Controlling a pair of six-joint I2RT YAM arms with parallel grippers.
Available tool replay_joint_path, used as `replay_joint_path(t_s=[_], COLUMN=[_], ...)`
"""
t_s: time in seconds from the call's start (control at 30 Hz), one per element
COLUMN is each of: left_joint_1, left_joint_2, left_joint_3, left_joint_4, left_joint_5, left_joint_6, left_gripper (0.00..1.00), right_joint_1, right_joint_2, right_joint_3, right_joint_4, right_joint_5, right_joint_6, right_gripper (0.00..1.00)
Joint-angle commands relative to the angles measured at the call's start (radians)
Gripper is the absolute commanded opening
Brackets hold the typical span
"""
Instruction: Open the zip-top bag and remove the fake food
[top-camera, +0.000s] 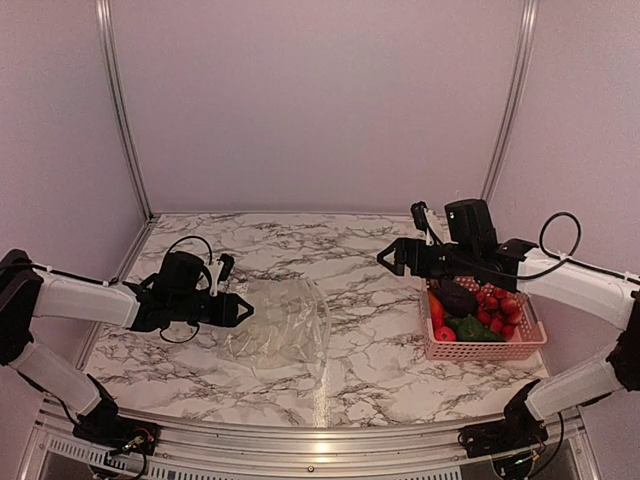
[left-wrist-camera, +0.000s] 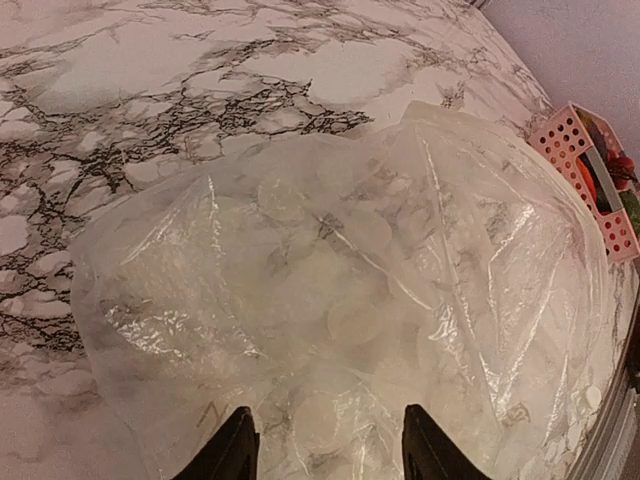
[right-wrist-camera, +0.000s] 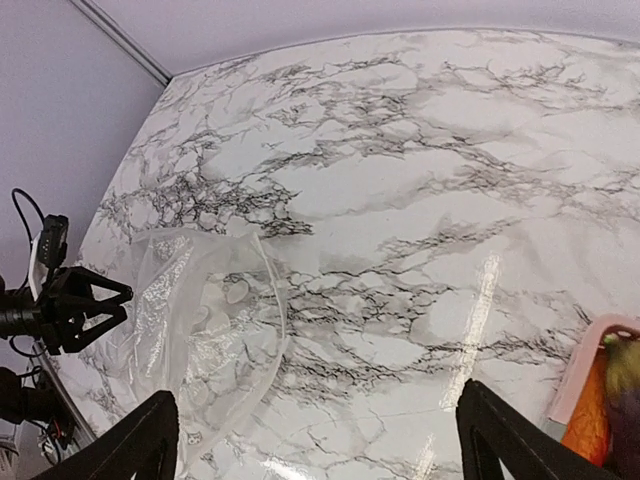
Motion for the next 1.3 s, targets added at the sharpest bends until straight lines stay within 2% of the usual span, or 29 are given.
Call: replay_joint_path(t_s=[0.0, 0.17, 0.47, 0.77, 1.07, 1.27], left_joint_1=[0.043, 0.135, 0.291, 0.283, 0.228, 0.211], left_joint_2=[-0.059, -0.077, 0.026, 0.181, 0.252, 0.271], left_joint_3=[-0.036, -0.045, 0.000, 0.093, 0.108, 0.099], left_joint_4=[0.047, 0.085, 0.239, 0.289, 0.256, 0.266], left_joint_5=[0.001, 0.061, 0.198, 0.308, 0.315, 0.317], left_joint_6=[-0.036, -0.109, -0.249, -0.266, -0.237, -0.238], left_gripper=[0.54, 0.65, 0.66, 0.59, 0.52, 0.44], right_joint_1=[0.059, 0.079, 0.079, 0.080, 0.080, 0.083], right_joint_2=[0.172, 0.379, 0.708, 0.900, 0.984, 0.994], right_joint_3=[0.121, 0.268, 0.506, 0.638, 0.649, 0.604], right_joint_4=[0.145, 0.196, 0.220, 0.221, 0.256, 0.269], right_joint_5=[-0.078, -0.131, -0.202, -0.302, -0.434, -0.502], right_joint_6=[-0.035, -0.046, -0.065, -0.069, -0.057, -0.060], right_gripper=[0.92, 0.89, 0.83, 0.77, 0.77, 0.68])
